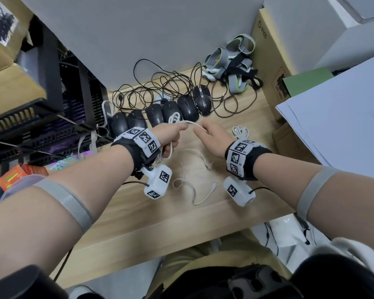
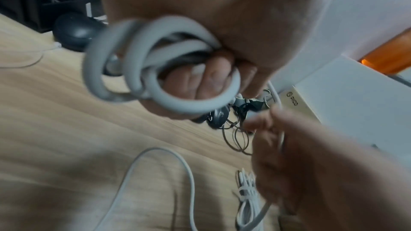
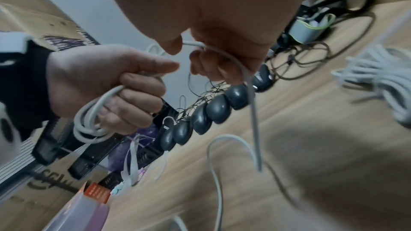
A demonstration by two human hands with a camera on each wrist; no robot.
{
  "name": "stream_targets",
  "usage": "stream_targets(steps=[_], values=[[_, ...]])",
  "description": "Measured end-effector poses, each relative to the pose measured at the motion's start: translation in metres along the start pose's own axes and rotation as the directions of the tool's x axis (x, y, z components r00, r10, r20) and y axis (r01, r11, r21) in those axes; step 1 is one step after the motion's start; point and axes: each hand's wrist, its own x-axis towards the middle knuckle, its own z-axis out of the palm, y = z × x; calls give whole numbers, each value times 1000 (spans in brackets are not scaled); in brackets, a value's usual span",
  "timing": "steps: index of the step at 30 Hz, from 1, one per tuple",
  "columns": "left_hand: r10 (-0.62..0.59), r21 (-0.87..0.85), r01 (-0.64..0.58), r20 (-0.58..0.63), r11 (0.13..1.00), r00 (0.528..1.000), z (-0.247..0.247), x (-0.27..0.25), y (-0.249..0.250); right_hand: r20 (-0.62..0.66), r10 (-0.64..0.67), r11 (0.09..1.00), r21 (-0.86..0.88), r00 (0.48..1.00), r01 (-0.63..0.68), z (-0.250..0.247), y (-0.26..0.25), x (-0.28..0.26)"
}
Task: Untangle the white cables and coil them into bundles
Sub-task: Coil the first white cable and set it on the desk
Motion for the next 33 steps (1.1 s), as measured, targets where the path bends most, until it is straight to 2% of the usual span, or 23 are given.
stream_targets(steps=[3,5,7,11,14,17,20,22,24,26,28,30,33], values=[[75,-169,-82,-52,982,996,-6,-1,4,59,115,993,-34,992,-113,6,17,-6],[96,-354,-113,-66,928,993,-7,-4,6,97,141,989,-51,985,-136,12,21,-12],[97,-439,-121,-77,890,992,-6,-4,6,150,146,986,-101,978,-132,20,17,-19],[106,-400,-129,-80,907,991,0,-5,12,250,131,976,-204,959,-80,33,-6,-27],[79,-232,-101,-102,967,992,4,-2,13,284,101,972,-233,953,-33,39,-28,-25],[83,-152,-94,-74,984,994,7,4,14,283,156,976,-194,946,-103,43,-35,-13],[71,-203,-66,15,977,997,6,1,16,291,225,971,-144,930,-190,39,-36,-11],[57,-299,-46,29,953,998,4,3,15,281,263,958,-186,923,-216,31,-36,-17],[38,-324,-23,41,946,998,3,2,16,275,291,942,-251,917,-224,24,-37,-24],[10,-190,-2,44,982,999,4,1,16,292,318,922,-316,902,-223,23,-36,-27],[-2,57,-1,38,998,999,6,-2,18,304,342,901,-375,889,-219,25,-33,-25],[11,238,-14,14,971,1000,10,-4,19,299,352,890,-401,887,-218,27,-33,-24],[87,400,-31,-122,916,989,15,-1,19,313,304,875,-466,900,-133,32,-35,-21]])
